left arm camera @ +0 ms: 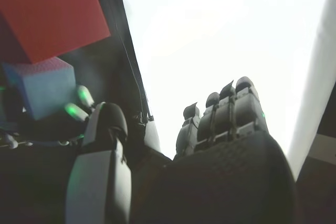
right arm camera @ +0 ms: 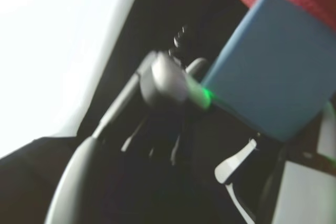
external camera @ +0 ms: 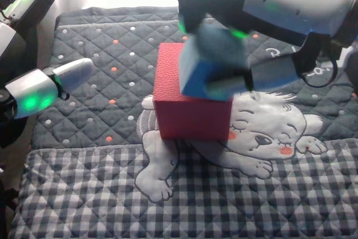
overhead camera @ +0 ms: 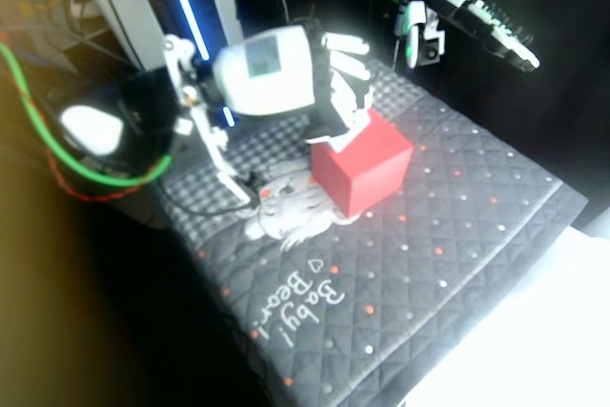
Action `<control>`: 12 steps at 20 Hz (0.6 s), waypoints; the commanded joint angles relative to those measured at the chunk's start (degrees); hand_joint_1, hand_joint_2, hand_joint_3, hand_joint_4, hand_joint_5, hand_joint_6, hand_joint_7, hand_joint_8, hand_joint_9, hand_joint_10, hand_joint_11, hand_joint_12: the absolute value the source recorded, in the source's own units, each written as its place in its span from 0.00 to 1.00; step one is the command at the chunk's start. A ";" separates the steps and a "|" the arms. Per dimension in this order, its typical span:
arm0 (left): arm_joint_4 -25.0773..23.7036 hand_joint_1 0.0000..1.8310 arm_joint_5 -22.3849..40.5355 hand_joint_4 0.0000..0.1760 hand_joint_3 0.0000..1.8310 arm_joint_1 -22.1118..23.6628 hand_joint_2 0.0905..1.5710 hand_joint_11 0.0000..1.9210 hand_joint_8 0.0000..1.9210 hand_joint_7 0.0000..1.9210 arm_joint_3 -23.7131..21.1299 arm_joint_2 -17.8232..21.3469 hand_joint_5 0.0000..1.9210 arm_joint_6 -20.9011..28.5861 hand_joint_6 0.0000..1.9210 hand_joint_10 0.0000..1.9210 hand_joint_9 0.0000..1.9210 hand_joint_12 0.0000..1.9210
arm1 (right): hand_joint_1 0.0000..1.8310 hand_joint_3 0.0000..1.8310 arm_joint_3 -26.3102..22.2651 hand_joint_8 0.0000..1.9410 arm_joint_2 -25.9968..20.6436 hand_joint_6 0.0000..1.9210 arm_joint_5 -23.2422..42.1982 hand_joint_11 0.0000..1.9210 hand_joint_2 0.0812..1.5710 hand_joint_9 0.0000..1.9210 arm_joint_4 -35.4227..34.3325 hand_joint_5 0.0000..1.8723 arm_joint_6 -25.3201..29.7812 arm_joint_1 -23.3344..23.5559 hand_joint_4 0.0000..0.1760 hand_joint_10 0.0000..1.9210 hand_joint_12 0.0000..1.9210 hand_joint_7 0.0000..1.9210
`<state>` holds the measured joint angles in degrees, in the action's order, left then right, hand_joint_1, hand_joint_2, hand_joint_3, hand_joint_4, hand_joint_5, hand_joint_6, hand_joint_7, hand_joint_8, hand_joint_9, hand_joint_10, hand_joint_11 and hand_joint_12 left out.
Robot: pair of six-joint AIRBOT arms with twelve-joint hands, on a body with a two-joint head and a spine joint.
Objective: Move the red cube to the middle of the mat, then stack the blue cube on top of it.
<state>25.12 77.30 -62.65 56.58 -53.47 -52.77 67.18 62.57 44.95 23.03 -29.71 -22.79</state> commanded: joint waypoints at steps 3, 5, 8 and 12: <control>-0.02 0.34 7.48 0.58 0.00 -0.23 0.74 0.00 0.00 0.00 0.05 -0.25 0.00 0.28 0.00 0.00 0.00 0.00 | 0.20 0.00 -0.18 0.00 -0.18 0.12 4.37 0.00 0.82 0.00 -1.14 0.05 0.45 -0.13 0.00 0.00 0.01 0.00; 0.38 0.34 7.96 0.62 0.00 -0.46 0.74 0.00 0.00 0.00 -0.01 -0.24 0.01 0.29 0.00 0.00 0.00 0.00 | 0.15 0.00 -0.15 0.00 -0.22 0.03 4.31 0.00 0.84 0.00 -1.14 0.06 0.45 -0.20 0.00 0.00 0.00 0.00; 0.69 0.34 8.37 0.79 0.00 -0.68 0.74 0.00 0.00 0.00 -0.08 -0.21 0.00 0.38 0.00 0.00 0.00 0.00 | 0.18 0.00 -0.19 0.00 -0.45 0.04 4.25 0.00 0.84 0.00 -1.13 0.12 0.45 -0.20 0.00 0.00 0.00 0.00; 0.69 0.35 8.65 0.72 0.00 -1.09 0.74 0.00 0.00 0.00 -0.26 -0.21 0.00 0.38 0.00 0.00 0.00 0.00 | 0.21 0.00 -2.38 0.00 -3.36 0.00 5.27 0.00 0.79 0.00 -1.06 0.00 0.12 -0.18 0.11 0.00 0.00 0.00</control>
<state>26.52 78.63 -63.92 56.40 -53.47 -52.73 64.49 59.48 42.76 24.14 -29.56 -23.53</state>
